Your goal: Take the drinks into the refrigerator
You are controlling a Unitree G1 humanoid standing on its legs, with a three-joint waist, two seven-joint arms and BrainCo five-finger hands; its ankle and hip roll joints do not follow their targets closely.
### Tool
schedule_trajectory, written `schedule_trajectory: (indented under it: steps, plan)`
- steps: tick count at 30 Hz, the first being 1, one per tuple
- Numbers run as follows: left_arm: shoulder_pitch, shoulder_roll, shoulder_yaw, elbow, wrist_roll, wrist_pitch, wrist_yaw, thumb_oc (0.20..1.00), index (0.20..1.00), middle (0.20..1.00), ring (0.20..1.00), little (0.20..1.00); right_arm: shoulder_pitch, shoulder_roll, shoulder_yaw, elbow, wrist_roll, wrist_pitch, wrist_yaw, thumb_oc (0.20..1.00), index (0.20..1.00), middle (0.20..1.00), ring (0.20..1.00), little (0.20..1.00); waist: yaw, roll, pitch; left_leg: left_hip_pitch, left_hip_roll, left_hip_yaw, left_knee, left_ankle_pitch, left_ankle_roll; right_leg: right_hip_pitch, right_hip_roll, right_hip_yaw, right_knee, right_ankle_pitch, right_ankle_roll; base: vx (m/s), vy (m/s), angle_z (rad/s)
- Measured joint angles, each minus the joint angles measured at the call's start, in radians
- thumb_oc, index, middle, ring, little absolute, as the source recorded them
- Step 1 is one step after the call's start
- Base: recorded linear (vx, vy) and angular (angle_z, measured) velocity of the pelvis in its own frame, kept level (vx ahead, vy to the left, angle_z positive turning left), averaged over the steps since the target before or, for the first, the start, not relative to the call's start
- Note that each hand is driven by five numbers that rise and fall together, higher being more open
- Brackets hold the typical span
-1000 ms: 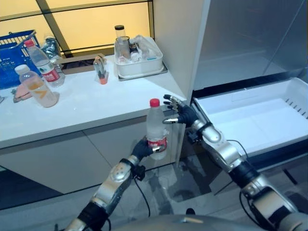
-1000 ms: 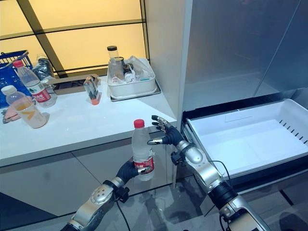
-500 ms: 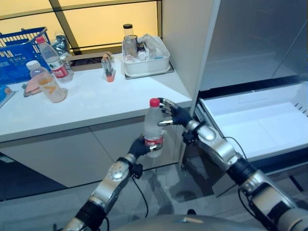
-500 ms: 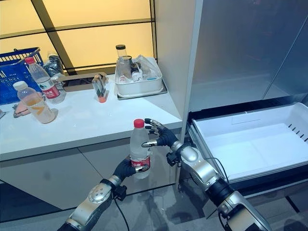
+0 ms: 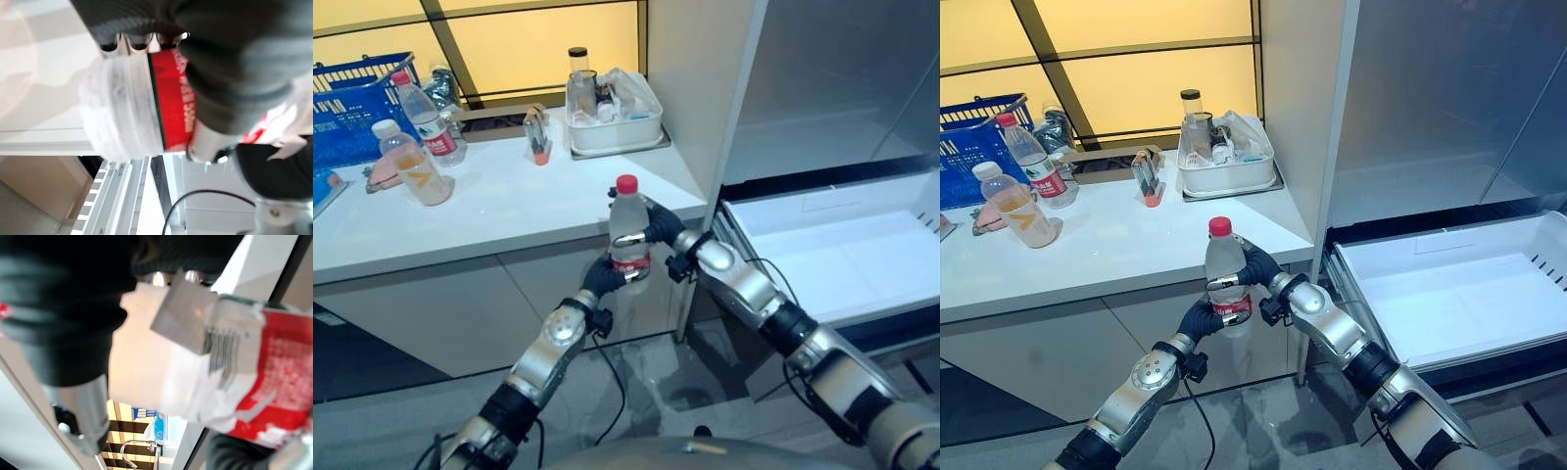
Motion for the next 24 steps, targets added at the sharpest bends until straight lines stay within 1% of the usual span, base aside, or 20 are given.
schedule_trajectory:
  steps: [2,4,5,6,13,14,15,17,24]
  plan:
    - [0.000,0.000,-0.003,0.000,0.000,0.000,0.011,0.200,0.200,0.200,0.200,0.200,0.000,0.018,-0.001,0.009,0.007,0.000,-0.014,1.000,1.000,1.000,1.000,1.000,-0.001,0.000,-0.004,0.000,0.000,0.000,0.000,0.000,0.000,0.000,0.000,0.000,0.000,0.000,0.000,0.00,0.000,0.00]
    - [-0.002,-0.003,-0.005,0.006,0.000,0.000,0.033,0.200,0.200,0.200,0.200,0.200,-0.001,0.073,-0.001,0.049,0.028,-0.002,-0.036,1.000,1.000,1.000,1.000,1.000,-0.001,0.000,-0.011,0.000,0.000,0.000,0.000,0.000,0.000,0.000,0.001,0.000,0.000,0.000,0.000,0.00,0.000,0.00]
    - [-0.004,-0.004,-0.006,0.010,0.000,0.000,0.038,0.200,0.200,0.200,0.200,0.200,-0.001,0.082,0.000,0.051,0.031,-0.002,-0.044,0.733,0.733,0.733,0.733,0.733,-0.001,-0.001,-0.013,0.000,0.000,0.000,0.000,0.000,0.000,0.000,0.000,0.000,0.000,0.000,0.000,0.00,0.000,0.00]
    - [-0.004,-0.002,-0.006,0.013,0.000,0.000,0.047,0.200,0.200,0.200,0.200,0.200,-0.001,0.084,0.005,0.051,0.036,-0.002,-0.052,0.200,0.200,0.200,0.200,0.200,0.000,-0.003,-0.014,0.000,0.000,0.000,0.000,0.000,-0.001,0.000,0.000,0.000,0.000,0.000,0.000,0.00,0.000,0.00]
    - [-0.005,0.002,-0.007,0.047,0.001,0.000,0.074,0.200,0.200,0.200,0.200,0.200,0.002,0.084,0.020,0.050,0.035,-0.003,-0.072,0.200,0.200,0.200,0.200,0.200,0.001,-0.015,-0.031,-0.001,-0.002,-0.001,0.000,0.001,-0.001,0.000,-0.002,0.000,0.000,0.000,0.000,0.00,0.000,0.00]
    - [-0.006,-0.002,-0.008,0.047,0.001,0.000,0.074,0.856,0.856,0.856,0.856,0.856,0.002,0.083,0.019,0.050,0.035,-0.004,-0.076,0.200,0.200,0.200,0.200,0.200,0.001,-0.015,-0.031,-0.002,-0.002,-0.001,0.000,0.001,-0.001,0.000,-0.002,0.000,0.000,0.000,0.000,0.00,0.000,0.00]
    - [-0.006,-0.003,-0.012,0.047,0.001,0.000,0.074,1.000,1.000,1.000,1.000,1.000,0.002,0.083,0.019,0.050,0.035,-0.004,-0.076,0.200,0.200,0.200,0.200,0.200,0.001,-0.015,-0.031,-0.002,-0.002,-0.001,0.000,0.001,-0.001,0.000,-0.002,0.000,0.000,0.000,0.000,0.00,0.000,0.00]
    - [-0.023,-0.004,-0.036,0.047,0.010,-0.001,0.074,1.000,1.000,1.000,1.000,1.000,0.005,0.072,0.023,0.050,0.034,-0.001,-0.083,0.200,0.200,0.200,0.200,0.200,0.002,-0.015,-0.031,-0.002,-0.002,-0.001,0.000,0.001,0.000,0.000,-0.002,-0.001,0.000,0.000,0.000,0.00,0.000,0.00]
    - [-0.059,-0.007,-0.042,0.047,0.035,-0.004,0.073,1.000,1.000,1.000,1.000,1.000,0.044,0.055,0.015,0.029,0.035,-0.004,-0.098,0.200,0.200,0.200,0.200,0.200,-0.004,-0.014,-0.030,-0.003,-0.002,0.000,0.000,0.001,0.000,-0.003,-0.001,0.000,0.000,0.000,0.000,0.00,0.000,0.00]
